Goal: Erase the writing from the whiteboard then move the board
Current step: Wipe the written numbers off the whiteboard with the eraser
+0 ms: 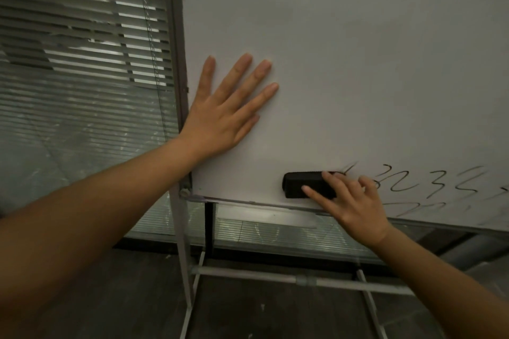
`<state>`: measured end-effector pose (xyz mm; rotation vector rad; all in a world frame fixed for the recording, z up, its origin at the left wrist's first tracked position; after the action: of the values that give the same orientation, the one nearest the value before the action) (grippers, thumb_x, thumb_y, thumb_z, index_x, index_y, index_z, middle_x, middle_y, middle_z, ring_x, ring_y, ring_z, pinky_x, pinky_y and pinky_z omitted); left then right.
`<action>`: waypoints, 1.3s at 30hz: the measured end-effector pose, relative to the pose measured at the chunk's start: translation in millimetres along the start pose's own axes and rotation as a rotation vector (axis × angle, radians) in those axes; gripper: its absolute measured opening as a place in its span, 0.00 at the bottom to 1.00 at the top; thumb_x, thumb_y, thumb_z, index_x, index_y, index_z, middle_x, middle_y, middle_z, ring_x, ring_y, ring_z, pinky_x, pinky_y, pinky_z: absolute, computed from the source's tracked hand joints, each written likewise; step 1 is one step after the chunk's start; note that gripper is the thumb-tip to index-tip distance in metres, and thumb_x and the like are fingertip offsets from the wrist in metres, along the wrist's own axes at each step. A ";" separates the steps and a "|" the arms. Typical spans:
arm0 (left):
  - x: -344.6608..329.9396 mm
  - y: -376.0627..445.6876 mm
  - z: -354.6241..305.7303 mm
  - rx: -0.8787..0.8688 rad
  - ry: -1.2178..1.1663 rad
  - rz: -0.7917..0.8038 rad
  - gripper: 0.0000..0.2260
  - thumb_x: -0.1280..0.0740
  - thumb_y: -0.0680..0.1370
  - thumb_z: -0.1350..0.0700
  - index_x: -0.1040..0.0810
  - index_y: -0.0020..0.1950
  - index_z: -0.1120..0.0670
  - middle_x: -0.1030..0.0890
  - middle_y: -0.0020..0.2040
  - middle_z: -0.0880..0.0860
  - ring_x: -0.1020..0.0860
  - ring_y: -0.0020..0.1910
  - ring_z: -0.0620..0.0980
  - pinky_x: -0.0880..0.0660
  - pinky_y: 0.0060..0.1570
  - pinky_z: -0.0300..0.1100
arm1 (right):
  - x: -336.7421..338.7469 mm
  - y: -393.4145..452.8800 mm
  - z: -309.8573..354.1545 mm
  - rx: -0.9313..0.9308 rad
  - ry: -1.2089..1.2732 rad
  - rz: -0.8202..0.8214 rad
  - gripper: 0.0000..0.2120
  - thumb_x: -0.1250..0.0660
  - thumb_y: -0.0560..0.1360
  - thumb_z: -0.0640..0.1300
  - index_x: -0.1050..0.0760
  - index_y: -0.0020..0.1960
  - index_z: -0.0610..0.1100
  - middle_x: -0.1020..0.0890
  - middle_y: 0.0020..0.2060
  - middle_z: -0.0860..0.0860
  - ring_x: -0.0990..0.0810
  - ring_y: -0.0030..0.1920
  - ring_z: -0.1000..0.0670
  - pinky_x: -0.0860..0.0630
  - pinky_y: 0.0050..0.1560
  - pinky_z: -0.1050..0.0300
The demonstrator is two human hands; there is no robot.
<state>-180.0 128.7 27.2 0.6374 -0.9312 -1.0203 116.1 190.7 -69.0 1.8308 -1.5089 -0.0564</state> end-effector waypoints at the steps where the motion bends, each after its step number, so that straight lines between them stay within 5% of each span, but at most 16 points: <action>1: 0.2 -0.3 0.2 -0.001 0.004 -0.001 0.24 0.46 0.84 0.51 0.43 0.79 0.53 0.49 0.79 0.57 0.57 0.78 0.55 0.63 0.72 0.62 | 2.8 5.6 -7.6 -0.001 -0.008 -0.018 0.24 0.41 0.76 0.34 0.32 0.69 0.52 0.28 0.59 0.40 0.28 0.53 0.43 0.37 0.49 0.48; 7: -3.5 -1.2 -1.7 0.004 -0.015 -0.032 0.24 0.44 0.83 0.52 0.42 0.79 0.54 0.44 0.78 0.54 0.56 0.78 0.56 0.61 0.72 0.63 | 20.8 40.1 -72.0 -0.248 -0.096 -0.202 0.28 0.28 0.72 0.37 0.30 0.68 0.53 0.27 0.57 0.42 0.29 0.46 0.43 0.37 0.47 0.49; 10: -4.5 -1.2 -5.8 0.005 -0.025 -0.038 0.24 0.45 0.84 0.52 0.43 0.79 0.54 0.44 0.77 0.55 0.55 0.78 0.56 0.62 0.72 0.63 | 18.6 29.9 -68.0 -0.224 -0.080 -0.193 0.30 0.27 0.70 0.37 0.31 0.69 0.52 0.28 0.57 0.41 0.30 0.46 0.43 0.37 0.47 0.49; 16: -6.7 -0.4 -4.3 0.008 -0.018 -0.016 0.23 0.46 0.84 0.51 0.43 0.79 0.54 0.41 0.77 0.57 0.55 0.78 0.57 0.61 0.72 0.63 | -7.0 -30.7 -21.9 -0.003 0.064 0.025 0.27 0.39 0.73 0.34 0.34 0.70 0.50 0.30 0.57 0.38 0.29 0.50 0.41 0.36 0.51 0.46; 21: -10.0 -0.9 -4.9 -0.011 -0.001 -0.016 0.24 0.48 0.84 0.50 0.45 0.80 0.54 0.52 0.79 0.55 0.57 0.78 0.56 0.64 0.71 0.63 | -15.0 -54.1 -3.6 0.084 0.113 0.191 0.28 0.40 0.72 0.35 0.36 0.70 0.50 0.31 0.58 0.37 0.30 0.53 0.39 0.36 0.54 0.43; 25: -12.0 -2.7 -2.7 -0.010 -0.004 -0.007 0.24 0.49 0.84 0.50 0.47 0.80 0.53 0.54 0.79 0.55 0.57 0.78 0.56 0.65 0.71 0.62 | -0.9 -28.8 -32.3 0.017 0.057 0.088 0.27 0.38 0.75 0.35 0.35 0.70 0.52 0.30 0.58 0.39 0.29 0.52 0.41 0.36 0.53 0.46; 31: -11.7 -1.9 -7.1 0.006 -0.018 -0.015 0.24 0.48 0.84 0.50 0.46 0.80 0.54 0.54 0.80 0.55 0.57 0.78 0.57 0.66 0.71 0.62 | 19.8 17.2 -91.0 -0.333 -0.076 -0.165 0.29 0.28 0.72 0.38 0.32 0.68 0.54 0.29 0.57 0.43 0.31 0.46 0.43 0.37 0.48 0.48; 39: -8.4 -1.7 -15.4 0.067 -0.067 -0.006 0.25 0.50 0.84 0.48 0.50 0.80 0.53 0.58 0.80 0.53 0.59 0.78 0.56 0.65 0.71 0.63 | 9.3 -34.0 -17.8 -0.142 0.126 0.103 0.32 0.29 0.67 0.36 0.32 0.69 0.51 0.29 0.56 0.38 0.30 0.48 0.42 0.36 0.50 0.46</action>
<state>-169.0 136.2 15.6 0.6659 -1.0258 -1.0242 155.5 192.6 -71.6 1.6126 -1.4699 0.0009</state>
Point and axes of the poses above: each hand's wrist, its own y-axis towards the middle knuckle, its own x-axis out of the back of the hand, z = x × y, the point moved 2 cm from there along y, towards the middle knuckle
